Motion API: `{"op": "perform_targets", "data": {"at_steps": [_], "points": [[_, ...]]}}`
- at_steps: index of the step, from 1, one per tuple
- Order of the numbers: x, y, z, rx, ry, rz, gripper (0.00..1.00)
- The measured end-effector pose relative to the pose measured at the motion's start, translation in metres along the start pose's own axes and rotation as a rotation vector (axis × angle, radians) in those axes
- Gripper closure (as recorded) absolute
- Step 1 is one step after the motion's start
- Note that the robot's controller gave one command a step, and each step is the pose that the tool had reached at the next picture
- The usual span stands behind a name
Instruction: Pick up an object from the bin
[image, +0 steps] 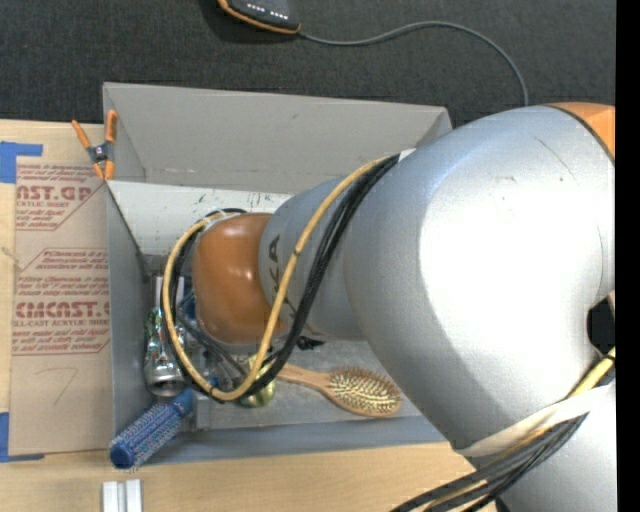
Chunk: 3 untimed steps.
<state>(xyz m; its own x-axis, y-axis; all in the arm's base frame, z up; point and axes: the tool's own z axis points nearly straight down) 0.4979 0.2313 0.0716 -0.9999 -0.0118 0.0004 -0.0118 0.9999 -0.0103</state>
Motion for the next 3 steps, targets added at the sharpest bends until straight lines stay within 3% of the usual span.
{"op": "perform_targets", "data": {"at_steps": [1,2,3], "points": [[0.008,-0.004,-0.002,0.014,0.006,-0.368,0.00],[0.008,0.000,-0.001,0.013,0.000,-0.339,0.00],[0.014,-0.001,-0.107,0.013,0.008,-0.353,0.00]]}}
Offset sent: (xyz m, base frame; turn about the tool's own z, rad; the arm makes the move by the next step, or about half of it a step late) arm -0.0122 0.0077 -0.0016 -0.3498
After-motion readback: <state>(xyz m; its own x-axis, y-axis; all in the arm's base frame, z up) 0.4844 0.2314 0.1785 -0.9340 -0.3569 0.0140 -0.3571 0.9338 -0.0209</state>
